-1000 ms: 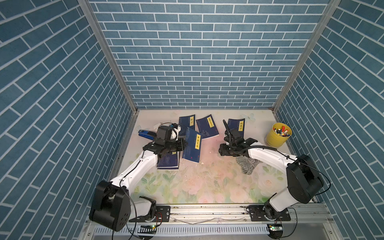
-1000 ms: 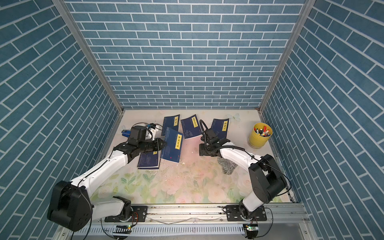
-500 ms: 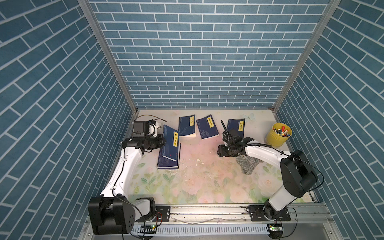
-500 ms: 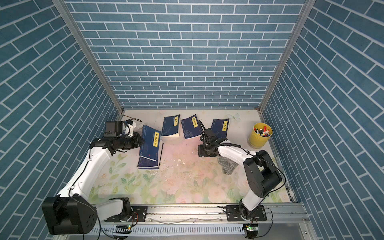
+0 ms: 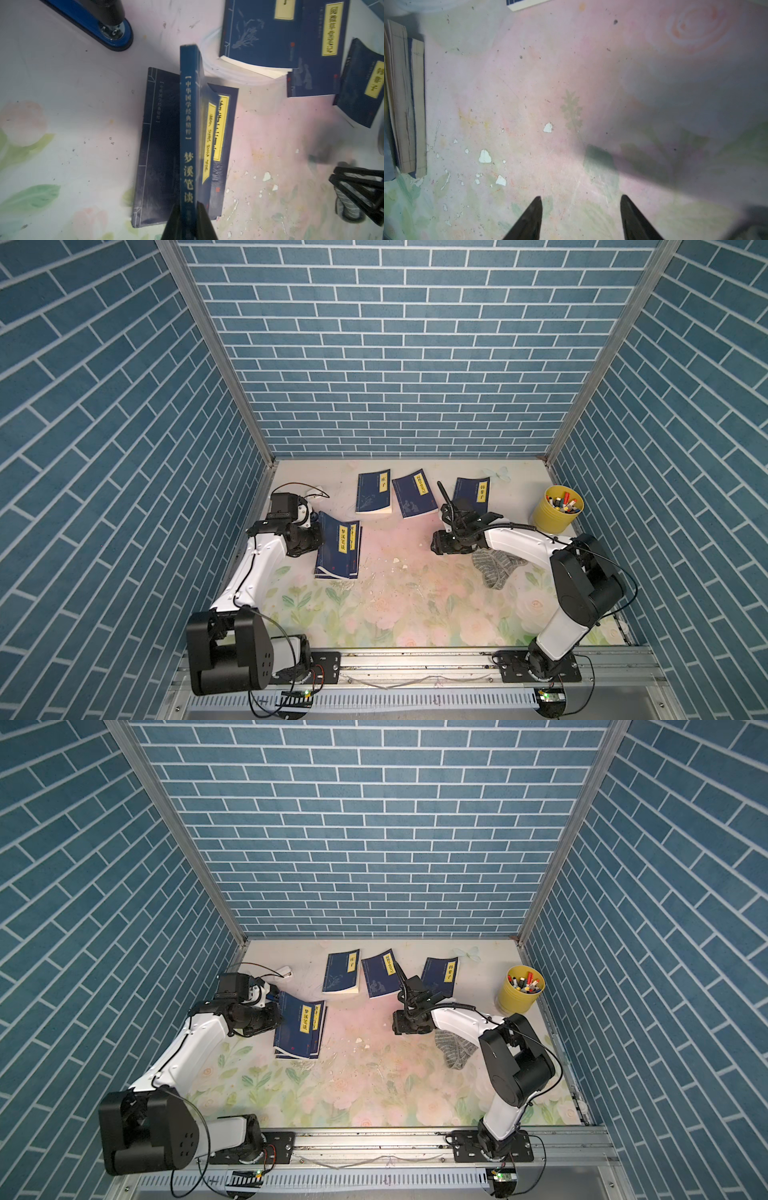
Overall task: Wipe the cover of the book
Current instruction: Place the book on the book.
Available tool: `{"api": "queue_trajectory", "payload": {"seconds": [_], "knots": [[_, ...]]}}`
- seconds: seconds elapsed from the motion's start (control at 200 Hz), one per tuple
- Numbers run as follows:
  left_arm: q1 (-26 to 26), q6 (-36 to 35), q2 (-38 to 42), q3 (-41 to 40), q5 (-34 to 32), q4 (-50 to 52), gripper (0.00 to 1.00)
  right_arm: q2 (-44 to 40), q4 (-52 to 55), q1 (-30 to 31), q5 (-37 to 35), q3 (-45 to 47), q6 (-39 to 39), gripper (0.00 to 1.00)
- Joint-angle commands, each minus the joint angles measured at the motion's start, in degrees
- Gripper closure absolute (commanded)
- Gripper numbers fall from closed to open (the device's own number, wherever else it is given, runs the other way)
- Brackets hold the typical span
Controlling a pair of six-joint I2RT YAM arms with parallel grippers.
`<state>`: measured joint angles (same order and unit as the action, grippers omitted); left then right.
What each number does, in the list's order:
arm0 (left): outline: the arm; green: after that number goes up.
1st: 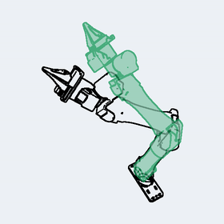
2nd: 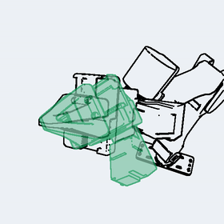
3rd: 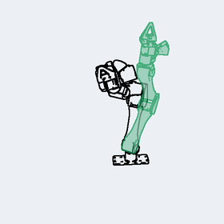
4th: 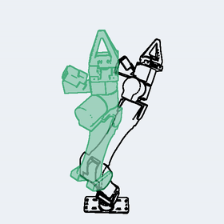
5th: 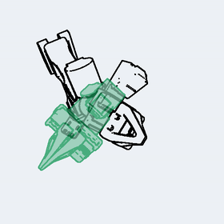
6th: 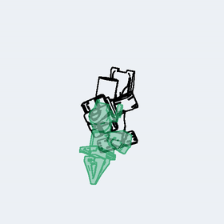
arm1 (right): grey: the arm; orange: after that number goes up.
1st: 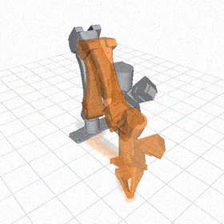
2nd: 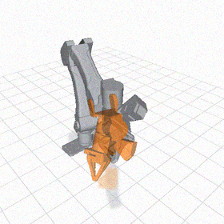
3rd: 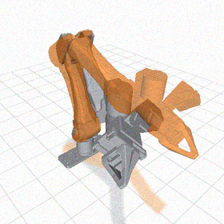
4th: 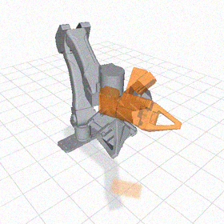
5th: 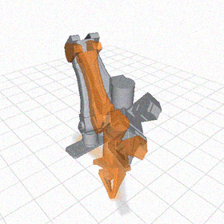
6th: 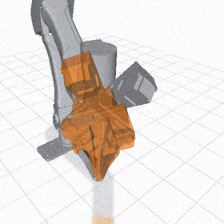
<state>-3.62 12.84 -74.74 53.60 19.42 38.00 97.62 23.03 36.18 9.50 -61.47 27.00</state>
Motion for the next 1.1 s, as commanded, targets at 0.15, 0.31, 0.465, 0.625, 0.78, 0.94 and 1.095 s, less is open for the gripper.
{"api": "queue_trajectory", "payload": {"seconds": [0.15, 0.31, 0.465, 0.625, 0.78, 0.94, 1.095], "knots": [[-0.2, -0.8, -3.6, 0.8, -3.8, -1.4, 1.00, 1.4, 0.9, -0.4, 1.0, -1.1, -1.8, 0.40], [-0.2, -2.4, -7.4, 1.8, -5.3, -0.8, 1.00, 1.9, 0.4, -0.4, 1.2, -1.1, -1.6, 0.40], [-0.2, -3.6, -9.8, 2.9, -5.4, -1.2, 1.00, 2.5, 0.4, -0.4, 1.3, -1.4, -1.6, 0.40], [-0.2, -5.2, -10.8, 3.2, -4.9, -2.0, 1.00, 2.8, 0.2, -0.4, 1.4, -1.4, -1.5, 0.40], [-0.2, -5.0, -11.8, 2.9, -4.5, -2.9, 1.00, 2.8, 0.1, -0.4, 1.4, -1.3, -1.3, 0.40], [-0.2, -4.7, -12.7, 1.9, -2.4, -4.7, 1.00, 2.9, 0.3, -0.4, 1.3, -1.4, -1.2, 0.39], [0.0, -4.8, -13.3, 1.3, -1.4, -5.8, 1.00, 3.2, 0.7, -0.4, 1.2, -2.0, -1.4, 0.39]]}}
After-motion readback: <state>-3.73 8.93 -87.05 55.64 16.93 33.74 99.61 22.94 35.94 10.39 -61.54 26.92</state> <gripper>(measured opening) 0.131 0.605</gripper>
